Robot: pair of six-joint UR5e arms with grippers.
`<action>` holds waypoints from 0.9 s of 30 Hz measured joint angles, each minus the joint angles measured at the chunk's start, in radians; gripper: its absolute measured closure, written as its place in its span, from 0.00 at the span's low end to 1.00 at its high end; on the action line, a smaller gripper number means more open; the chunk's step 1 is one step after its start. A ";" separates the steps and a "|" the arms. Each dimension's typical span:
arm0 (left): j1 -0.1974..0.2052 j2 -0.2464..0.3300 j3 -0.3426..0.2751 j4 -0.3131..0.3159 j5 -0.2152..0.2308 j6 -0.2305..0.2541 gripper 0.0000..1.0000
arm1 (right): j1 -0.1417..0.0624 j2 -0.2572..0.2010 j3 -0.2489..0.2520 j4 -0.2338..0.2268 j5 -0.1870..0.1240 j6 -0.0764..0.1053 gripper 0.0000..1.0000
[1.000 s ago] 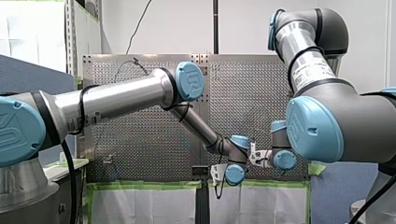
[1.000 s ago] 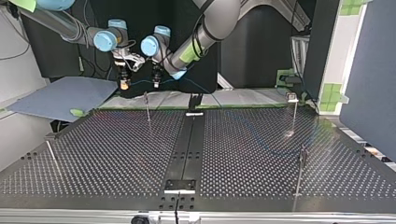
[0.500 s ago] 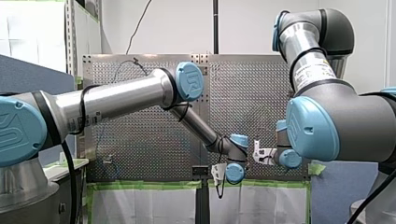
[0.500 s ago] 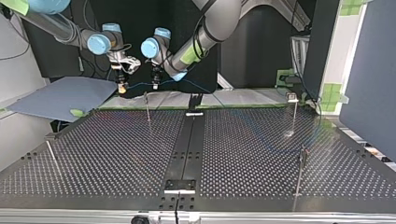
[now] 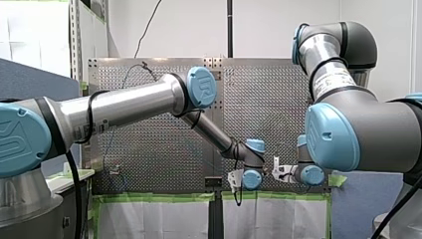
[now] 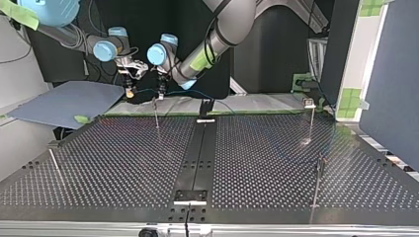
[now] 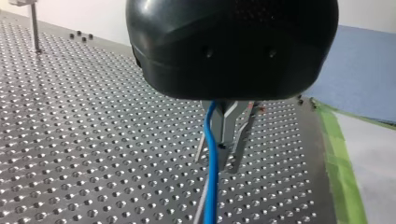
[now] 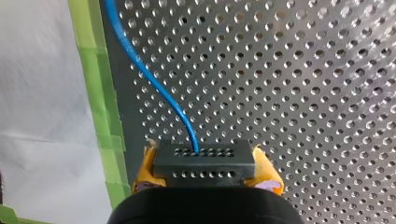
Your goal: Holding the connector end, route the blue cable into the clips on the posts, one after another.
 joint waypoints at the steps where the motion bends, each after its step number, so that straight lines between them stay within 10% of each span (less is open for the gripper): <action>1: 0.002 0.000 0.002 -0.002 0.000 0.000 1.00 | -0.003 0.000 -0.009 0.009 -0.001 -0.006 1.00; 8: 0.013 0.001 0.006 -0.015 0.000 -0.001 1.00 | -0.016 0.001 -0.046 0.073 -0.005 -0.024 1.00; 27: 0.052 -0.036 0.006 -0.028 0.062 0.001 1.00 | -0.029 0.002 -0.113 0.101 -0.064 0.022 1.00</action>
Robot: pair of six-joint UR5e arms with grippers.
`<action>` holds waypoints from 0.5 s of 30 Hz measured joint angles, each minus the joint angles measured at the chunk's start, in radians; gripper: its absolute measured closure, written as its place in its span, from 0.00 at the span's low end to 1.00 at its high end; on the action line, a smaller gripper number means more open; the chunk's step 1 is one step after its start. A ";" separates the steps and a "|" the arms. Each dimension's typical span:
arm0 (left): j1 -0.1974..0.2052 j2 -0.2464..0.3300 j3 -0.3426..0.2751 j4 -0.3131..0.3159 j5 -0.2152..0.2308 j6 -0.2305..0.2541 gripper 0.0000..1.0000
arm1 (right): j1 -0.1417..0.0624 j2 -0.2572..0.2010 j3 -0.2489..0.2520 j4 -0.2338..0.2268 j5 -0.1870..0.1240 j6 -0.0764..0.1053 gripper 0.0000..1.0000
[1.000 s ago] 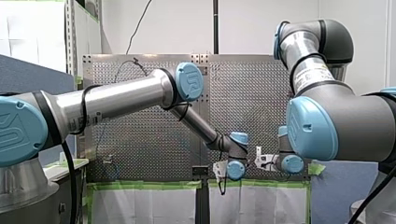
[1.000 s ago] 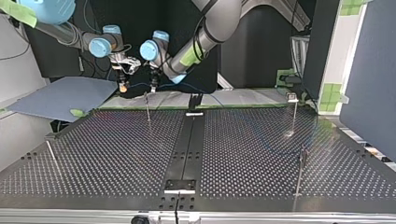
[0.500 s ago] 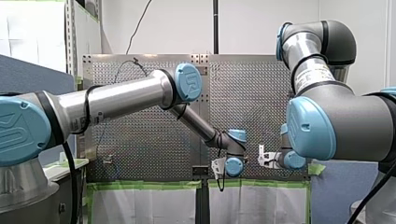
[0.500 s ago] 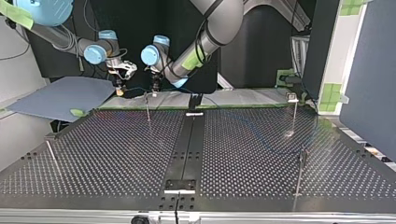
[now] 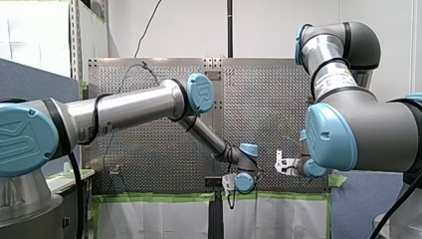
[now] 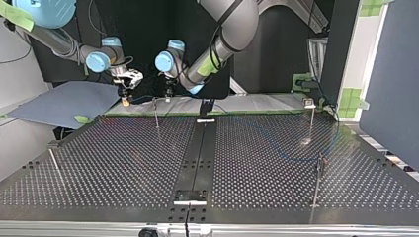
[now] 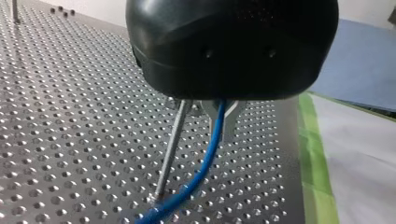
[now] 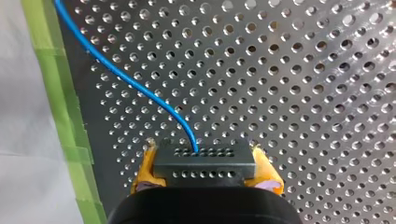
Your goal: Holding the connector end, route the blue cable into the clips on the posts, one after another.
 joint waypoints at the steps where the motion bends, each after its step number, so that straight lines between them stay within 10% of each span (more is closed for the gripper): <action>1: 0.001 -0.001 0.000 0.000 0.002 0.000 1.00 | 0.000 0.000 -0.002 0.000 0.000 0.001 1.00; 15: 0.009 -0.003 0.000 -0.004 0.008 0.009 1.00 | -0.008 0.000 -0.007 0.019 -0.001 -0.010 1.00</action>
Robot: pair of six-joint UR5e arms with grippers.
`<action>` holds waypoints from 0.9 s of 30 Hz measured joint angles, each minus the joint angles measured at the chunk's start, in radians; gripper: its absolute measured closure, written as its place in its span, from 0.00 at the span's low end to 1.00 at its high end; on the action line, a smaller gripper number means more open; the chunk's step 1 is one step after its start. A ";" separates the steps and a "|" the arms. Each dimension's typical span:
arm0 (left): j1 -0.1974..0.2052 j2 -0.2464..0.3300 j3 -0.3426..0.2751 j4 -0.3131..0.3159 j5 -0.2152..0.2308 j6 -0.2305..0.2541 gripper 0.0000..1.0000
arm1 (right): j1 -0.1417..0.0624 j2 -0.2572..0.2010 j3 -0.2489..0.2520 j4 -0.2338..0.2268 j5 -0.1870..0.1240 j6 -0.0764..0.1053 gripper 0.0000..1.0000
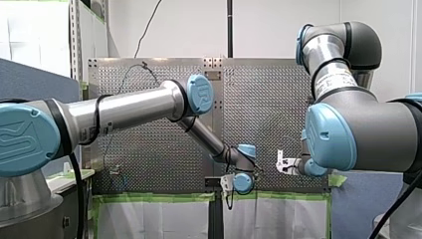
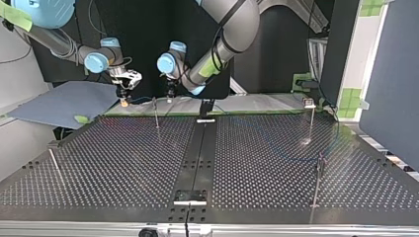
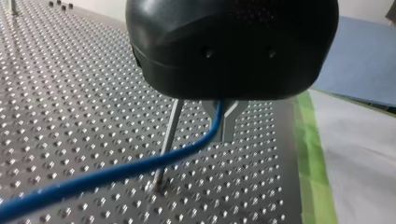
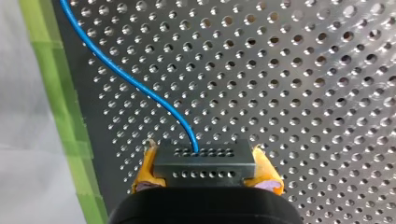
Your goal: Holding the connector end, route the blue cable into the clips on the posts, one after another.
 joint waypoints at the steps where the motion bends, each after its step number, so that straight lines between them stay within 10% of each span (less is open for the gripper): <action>1: -0.003 0.000 0.000 -0.004 0.000 0.005 1.00 | -0.001 0.000 0.000 0.009 0.001 -0.008 1.00; 11: -0.043 0.002 0.000 -0.061 -0.016 0.066 1.00 | -0.006 0.000 0.000 0.061 0.011 -0.051 1.00; 27: -0.049 0.033 0.000 -0.076 -0.020 0.073 1.00 | -0.027 -0.029 0.000 0.092 0.005 -0.064 1.00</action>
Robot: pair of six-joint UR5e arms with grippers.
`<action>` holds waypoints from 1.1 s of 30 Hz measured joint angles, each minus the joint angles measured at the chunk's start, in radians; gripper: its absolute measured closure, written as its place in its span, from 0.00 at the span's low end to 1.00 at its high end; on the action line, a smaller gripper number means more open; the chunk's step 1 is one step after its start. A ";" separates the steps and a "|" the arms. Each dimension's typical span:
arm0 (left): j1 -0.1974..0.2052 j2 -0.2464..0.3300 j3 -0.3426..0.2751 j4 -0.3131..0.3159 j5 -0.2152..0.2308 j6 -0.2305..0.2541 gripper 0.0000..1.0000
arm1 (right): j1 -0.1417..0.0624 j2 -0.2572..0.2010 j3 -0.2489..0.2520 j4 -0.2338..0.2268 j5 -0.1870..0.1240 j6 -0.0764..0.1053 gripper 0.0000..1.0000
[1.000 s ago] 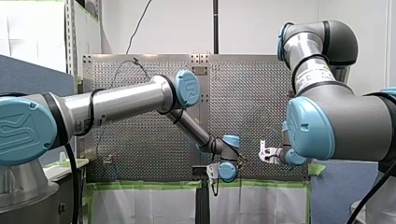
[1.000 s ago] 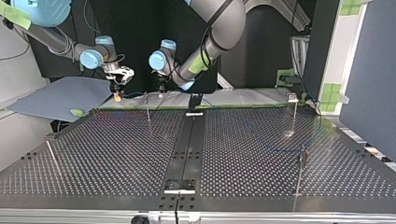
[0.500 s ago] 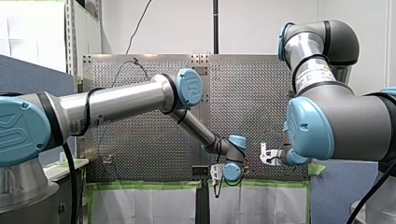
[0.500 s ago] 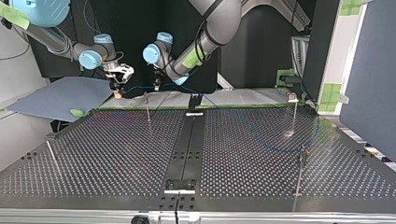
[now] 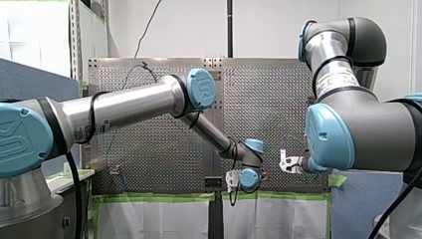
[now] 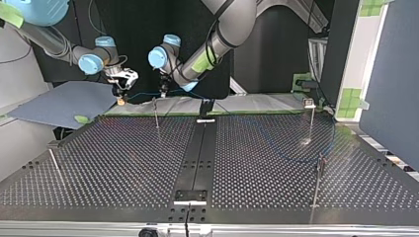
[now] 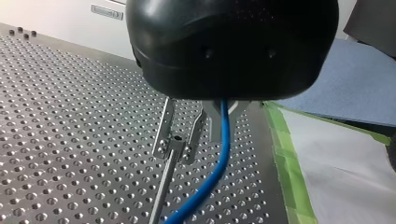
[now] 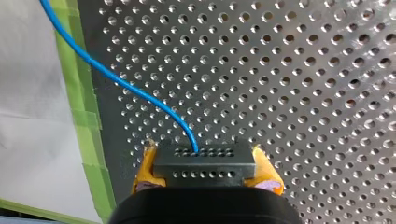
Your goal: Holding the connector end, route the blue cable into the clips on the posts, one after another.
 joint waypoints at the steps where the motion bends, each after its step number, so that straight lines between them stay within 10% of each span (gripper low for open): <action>1: 0.000 0.000 0.000 0.000 0.000 0.000 1.00 | -0.001 -0.001 0.000 -0.001 0.000 0.001 1.00; 33: 0.109 0.004 0.000 0.009 0.121 -0.056 1.00 | 0.011 0.002 -0.021 -0.127 -0.044 0.097 1.00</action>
